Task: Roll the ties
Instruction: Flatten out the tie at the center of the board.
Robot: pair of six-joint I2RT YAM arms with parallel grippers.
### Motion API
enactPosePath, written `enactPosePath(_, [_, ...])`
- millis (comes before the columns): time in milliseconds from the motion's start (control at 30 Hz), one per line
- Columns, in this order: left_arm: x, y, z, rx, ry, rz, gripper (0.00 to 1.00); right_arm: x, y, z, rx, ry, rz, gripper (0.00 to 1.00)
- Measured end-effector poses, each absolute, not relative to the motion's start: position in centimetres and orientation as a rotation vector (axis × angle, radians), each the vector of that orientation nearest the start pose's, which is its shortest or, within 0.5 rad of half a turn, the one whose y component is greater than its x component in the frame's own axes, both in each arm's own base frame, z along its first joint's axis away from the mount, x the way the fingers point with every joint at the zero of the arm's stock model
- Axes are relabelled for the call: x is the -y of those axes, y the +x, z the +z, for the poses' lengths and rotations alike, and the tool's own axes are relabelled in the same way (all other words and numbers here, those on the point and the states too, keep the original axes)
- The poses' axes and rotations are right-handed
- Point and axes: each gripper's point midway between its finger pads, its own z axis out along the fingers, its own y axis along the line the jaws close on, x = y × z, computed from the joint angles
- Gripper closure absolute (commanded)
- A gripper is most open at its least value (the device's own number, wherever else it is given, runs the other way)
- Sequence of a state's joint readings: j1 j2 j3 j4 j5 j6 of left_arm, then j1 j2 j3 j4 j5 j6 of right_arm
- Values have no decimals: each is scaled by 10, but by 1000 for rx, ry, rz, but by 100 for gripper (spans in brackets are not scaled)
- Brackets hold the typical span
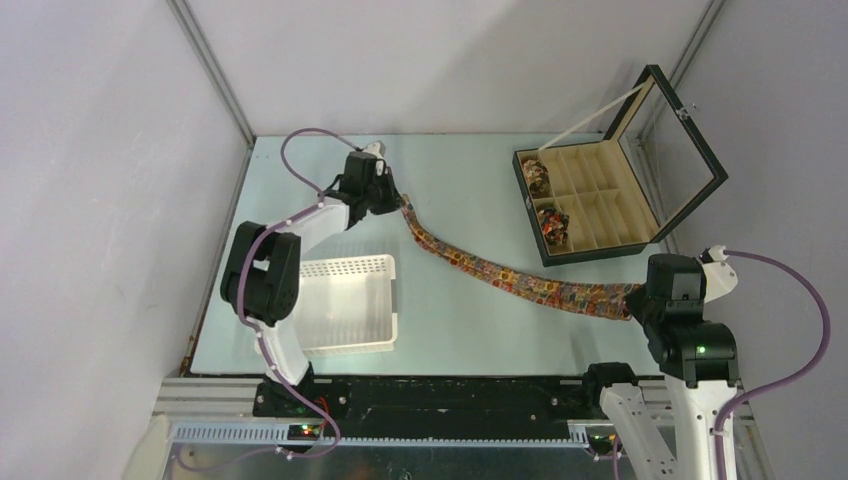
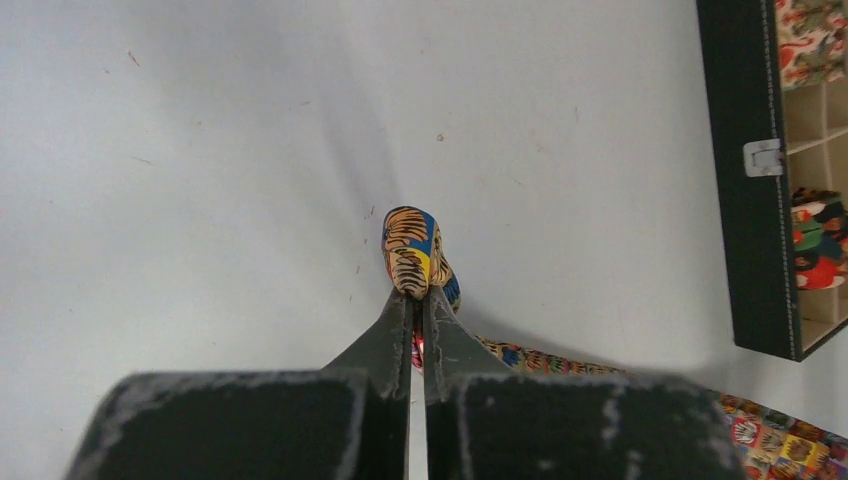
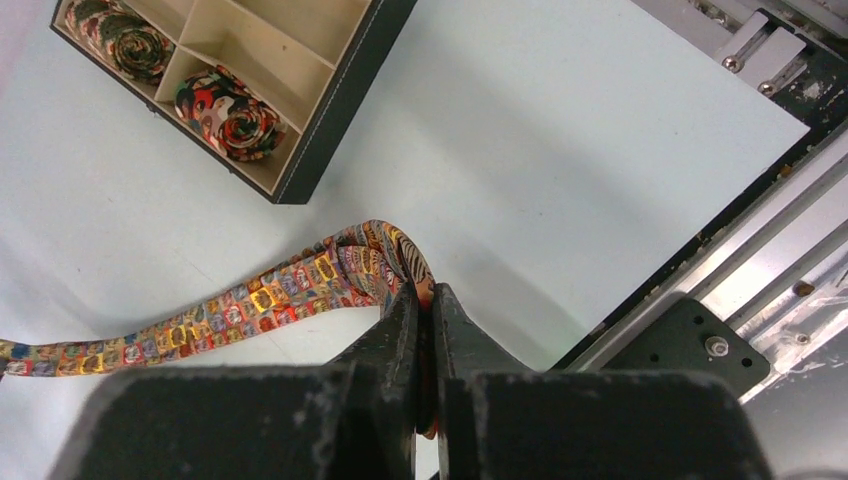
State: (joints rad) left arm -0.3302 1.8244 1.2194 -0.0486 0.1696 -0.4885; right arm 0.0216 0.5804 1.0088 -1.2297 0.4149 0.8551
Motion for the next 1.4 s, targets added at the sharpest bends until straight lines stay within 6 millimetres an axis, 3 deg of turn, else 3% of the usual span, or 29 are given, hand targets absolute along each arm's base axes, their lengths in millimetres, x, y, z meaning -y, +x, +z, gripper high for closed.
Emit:
enactPosePath(300, [206,449,90,-2295,-55,-515,100,34,147,212,-2024,1096,-16,72])
enactPosePath(400, [200,445,80,-2307,-61,-478,100,34,146,214,-2014,1092,-3,49])
enactPosePath(433, [197,443,76,-2315,-65,-468,100,33,146,214,-2011,1092,2,35])
enactPosePath(500, [193,439,67,-2332,-75,-443,100,33,146,215,-2008,1098,7,23])
enactPosePath(567, [188,434,58,-2350,-84,-418,100,33,146,215,-2008,1099,8,19])
enactPosePath(933, [176,433,51,-2354,-98,-342,99,34,146,218,-1978,1093,16,17])
enactPosePath(1133, [167,434,50,-2355,-96,-271,75,34,152,222,-1970,1065,22,17])
enactPosePath(1200, [164,435,51,-2351,-95,-252,72,34,154,222,-1977,1057,17,17])
enactPosePath(1300, [160,435,50,-2353,-101,-225,73,32,160,218,-2004,1041,12,17])
enactPosePath(1400, [159,435,49,-2354,-104,-215,86,29,166,209,-2053,1034,11,17])
